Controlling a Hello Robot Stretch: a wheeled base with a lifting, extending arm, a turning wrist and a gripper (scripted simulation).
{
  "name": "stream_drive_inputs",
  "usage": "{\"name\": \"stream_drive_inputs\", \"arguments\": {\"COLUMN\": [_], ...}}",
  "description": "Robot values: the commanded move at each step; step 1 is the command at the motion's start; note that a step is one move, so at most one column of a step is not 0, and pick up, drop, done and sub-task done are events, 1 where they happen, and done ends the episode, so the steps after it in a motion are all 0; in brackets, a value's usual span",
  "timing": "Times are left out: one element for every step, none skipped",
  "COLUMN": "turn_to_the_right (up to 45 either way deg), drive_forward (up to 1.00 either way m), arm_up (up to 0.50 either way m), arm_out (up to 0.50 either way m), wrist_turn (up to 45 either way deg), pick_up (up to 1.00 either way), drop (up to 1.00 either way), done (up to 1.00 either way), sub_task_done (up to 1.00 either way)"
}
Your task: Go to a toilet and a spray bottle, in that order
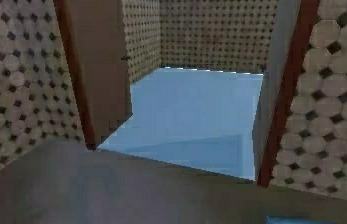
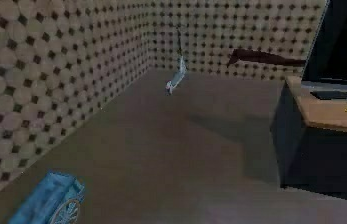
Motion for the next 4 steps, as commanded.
{"name": "stream_drive_inputs", "arguments": {"turn_to_the_right": [-27.0, 0.0, -6.0, 0.0], "drive_forward": [0.0, 1.0, 0.0, 0.05], "arm_up": [0.0, 0.0, 0.0, 0.0], "arm_out": [0.0, 0.0, 0.0, 0.0], "wrist_turn": [0.0, 0.0, 0.0, 0.0], "pick_up": [0.0, 0.0, 0.0, 0.0], "drop": [0.0, 0.0, 0.0, 0.0], "done": [0.0, 0.0, 0.0, 0.0], "sub_task_done": [0.0, 0.0, 0.0, 0.0]}}
